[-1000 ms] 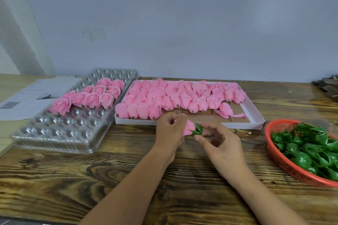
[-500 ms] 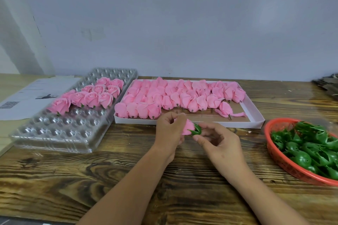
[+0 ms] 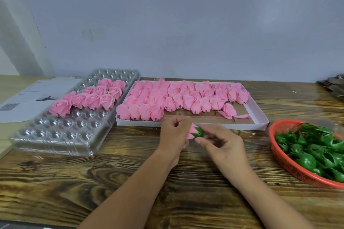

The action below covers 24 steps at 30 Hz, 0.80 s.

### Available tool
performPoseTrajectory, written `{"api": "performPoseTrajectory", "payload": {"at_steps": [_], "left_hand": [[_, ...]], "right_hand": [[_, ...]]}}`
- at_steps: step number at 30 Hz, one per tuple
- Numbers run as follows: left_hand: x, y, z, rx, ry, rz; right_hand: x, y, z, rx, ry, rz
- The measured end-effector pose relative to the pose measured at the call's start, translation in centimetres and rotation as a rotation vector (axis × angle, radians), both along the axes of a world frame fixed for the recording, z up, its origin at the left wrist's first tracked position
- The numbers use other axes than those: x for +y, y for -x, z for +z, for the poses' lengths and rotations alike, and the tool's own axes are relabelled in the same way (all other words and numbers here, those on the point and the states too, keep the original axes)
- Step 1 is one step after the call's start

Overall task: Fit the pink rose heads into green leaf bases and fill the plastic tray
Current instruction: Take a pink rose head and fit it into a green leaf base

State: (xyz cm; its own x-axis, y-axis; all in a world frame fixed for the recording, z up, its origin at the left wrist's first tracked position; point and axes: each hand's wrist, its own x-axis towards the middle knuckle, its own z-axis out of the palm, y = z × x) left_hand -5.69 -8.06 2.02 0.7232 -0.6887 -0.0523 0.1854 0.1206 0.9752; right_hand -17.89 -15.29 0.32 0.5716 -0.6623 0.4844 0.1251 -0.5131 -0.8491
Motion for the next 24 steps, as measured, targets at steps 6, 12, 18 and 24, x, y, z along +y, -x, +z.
{"api": "performPoseTrajectory", "payload": {"at_steps": [6, 12, 18, 24], "left_hand": [[0.11, -0.51, 0.05, 0.011, -0.023, 0.027], [0.07, -0.48, 0.03, 0.021, -0.034, 0.021], [-0.02, -0.53, -0.15, 0.008, -0.041, 0.023], [0.11, -0.43, -0.03, 0.019, -0.033, 0.011]], "right_hand": [[0.05, 0.15, -0.35, -0.028, -0.112, 0.039], [0.29, 0.45, 0.14, 0.019, 0.013, -0.094], [0.30, 0.54, 0.16, 0.068, 0.076, -0.146], [0.28, 0.64, 0.30, 0.121, 0.070, -0.145]]}}
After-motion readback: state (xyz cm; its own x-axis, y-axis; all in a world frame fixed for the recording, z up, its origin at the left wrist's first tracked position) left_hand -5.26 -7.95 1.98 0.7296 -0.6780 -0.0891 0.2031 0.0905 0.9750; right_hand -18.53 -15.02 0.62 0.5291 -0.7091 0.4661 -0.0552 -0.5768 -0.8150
